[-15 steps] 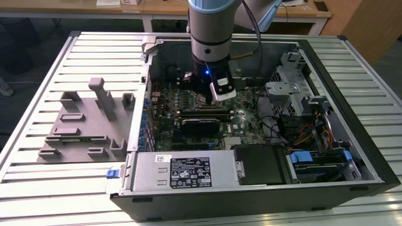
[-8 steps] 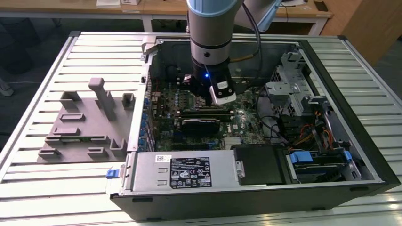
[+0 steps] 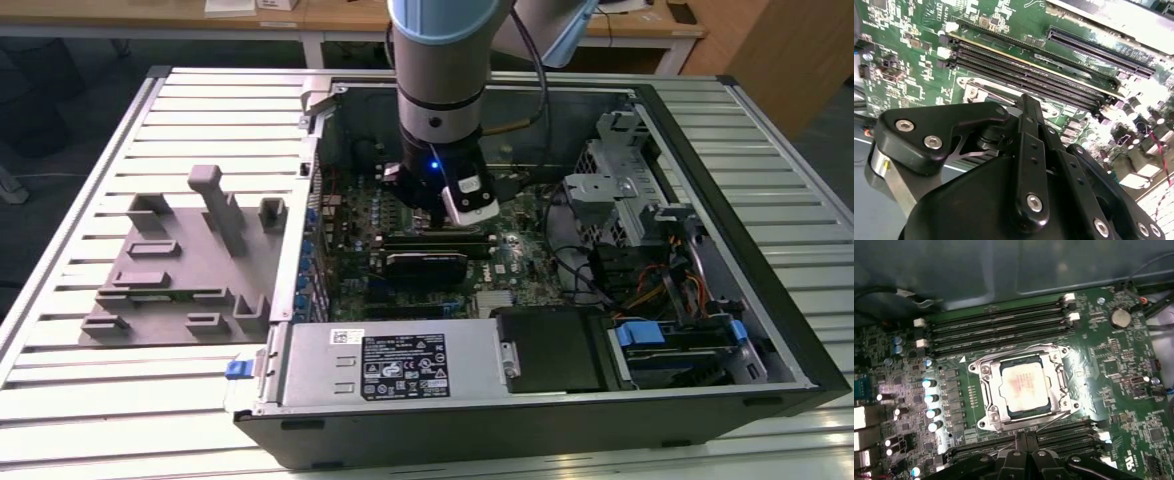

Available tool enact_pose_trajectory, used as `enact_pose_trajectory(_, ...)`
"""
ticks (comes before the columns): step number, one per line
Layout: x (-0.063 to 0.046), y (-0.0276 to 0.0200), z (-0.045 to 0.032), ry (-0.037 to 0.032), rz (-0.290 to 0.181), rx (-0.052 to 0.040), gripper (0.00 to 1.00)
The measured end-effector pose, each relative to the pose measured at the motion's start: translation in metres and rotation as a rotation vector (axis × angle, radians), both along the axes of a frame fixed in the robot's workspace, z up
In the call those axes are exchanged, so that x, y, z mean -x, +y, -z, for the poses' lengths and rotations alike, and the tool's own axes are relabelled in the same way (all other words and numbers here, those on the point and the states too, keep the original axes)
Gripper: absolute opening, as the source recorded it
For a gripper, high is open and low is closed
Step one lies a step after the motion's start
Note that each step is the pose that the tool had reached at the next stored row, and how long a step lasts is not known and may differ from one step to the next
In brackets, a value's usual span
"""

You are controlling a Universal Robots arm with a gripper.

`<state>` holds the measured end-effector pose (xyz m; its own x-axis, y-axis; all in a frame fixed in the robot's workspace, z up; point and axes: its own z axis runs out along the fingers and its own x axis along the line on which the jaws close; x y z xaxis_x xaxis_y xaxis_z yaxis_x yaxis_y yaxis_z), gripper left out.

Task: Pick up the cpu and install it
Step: 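Install the second cpu locking lever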

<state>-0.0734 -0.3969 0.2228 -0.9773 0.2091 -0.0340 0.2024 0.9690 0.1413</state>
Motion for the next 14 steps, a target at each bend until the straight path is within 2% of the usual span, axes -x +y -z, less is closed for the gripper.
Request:
enact_pose_trajectory(10,0.006,-0.0029,0.0089,-0.0001,-0.082,-0.0009,0.11)
enact_pose_trajectory(14,0.012,-0.0043,0.0126,-0.0003,-0.107,-0.0062,0.11)
